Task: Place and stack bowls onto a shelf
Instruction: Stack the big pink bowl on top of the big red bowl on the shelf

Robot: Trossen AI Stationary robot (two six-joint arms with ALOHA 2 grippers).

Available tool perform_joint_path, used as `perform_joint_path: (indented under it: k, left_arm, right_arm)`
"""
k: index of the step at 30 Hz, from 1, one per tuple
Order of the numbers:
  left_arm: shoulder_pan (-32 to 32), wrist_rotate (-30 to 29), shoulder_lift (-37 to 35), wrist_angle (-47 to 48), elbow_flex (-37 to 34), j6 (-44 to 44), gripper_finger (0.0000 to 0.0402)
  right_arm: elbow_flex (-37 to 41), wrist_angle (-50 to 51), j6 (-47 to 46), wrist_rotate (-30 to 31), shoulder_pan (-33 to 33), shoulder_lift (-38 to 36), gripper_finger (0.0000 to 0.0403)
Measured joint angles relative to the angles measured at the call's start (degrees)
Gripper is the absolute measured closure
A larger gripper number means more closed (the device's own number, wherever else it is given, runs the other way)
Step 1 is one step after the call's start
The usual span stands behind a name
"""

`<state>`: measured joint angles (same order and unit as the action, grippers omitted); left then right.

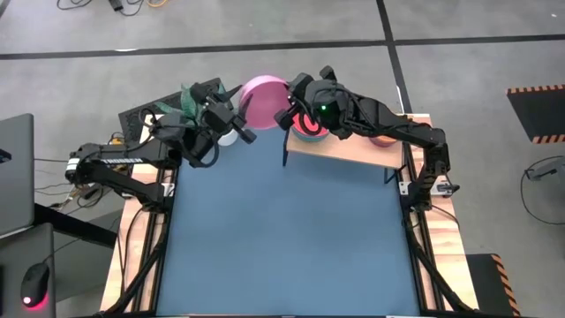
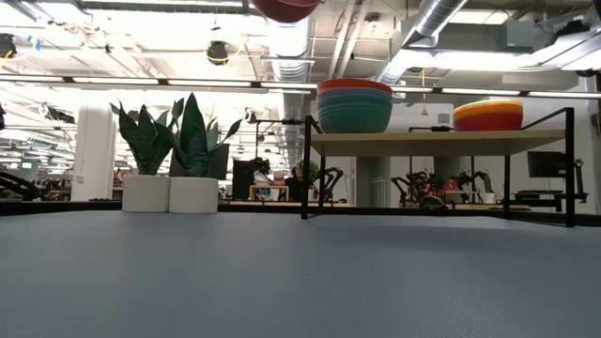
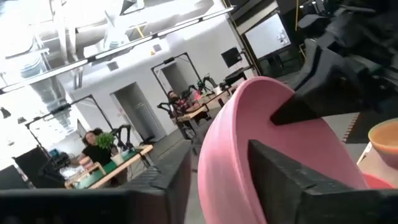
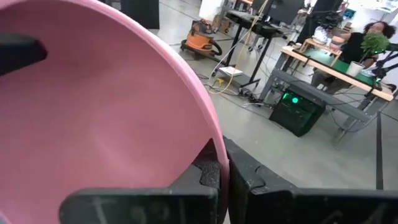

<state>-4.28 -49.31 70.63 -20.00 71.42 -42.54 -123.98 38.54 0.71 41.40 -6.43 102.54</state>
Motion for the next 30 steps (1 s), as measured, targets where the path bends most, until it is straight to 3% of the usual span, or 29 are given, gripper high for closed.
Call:
perform_joint_path:
  k: [6, 12, 18, 22, 26, 30]
  left_arm:
    - [2.7, -1.1, -0.3, 0.0, 0.0, -4.8, 0.0205]
    - [5.0, 0.4, -2.0, -0.7, 0.0, -7.5, 0.0192]
    - [5.8, 1.4, -3.6, 0.2, 0.0, -7.3, 0.0192]
    - [6.0, -2.5, -5.0, 0.1, 0.0, -5.7, 0.0191]
    - [6.0, -4.7, -5.4, 1.0, 0.0, -5.3, 0.0191]
    - [6.0, -5.4, -5.7, 2.6, 0.0, -2.6, 0.0191]
  right_arm:
    - [-0.2, 1.8, 0.1, -1.4, -1.4, -0.7, 0.0378]
    - [-3.5, 9.6, -1.9, -5.0, -5.7, -2.3, 0.0378]
    - [-6.9, 21.0, -10.4, -18.3, -13.1, -2.6, 0.0378]
    - [-8.5, 30.9, -15.6, -29.1, -20.5, -2.7, 0.0378]
    - [-8.4, 36.9, -16.3, -38.5, -27.3, -2.3, 0.0378]
    - [-8.4, 39.0, -16.3, -44.2, -32.2, -0.7, 0.0378]
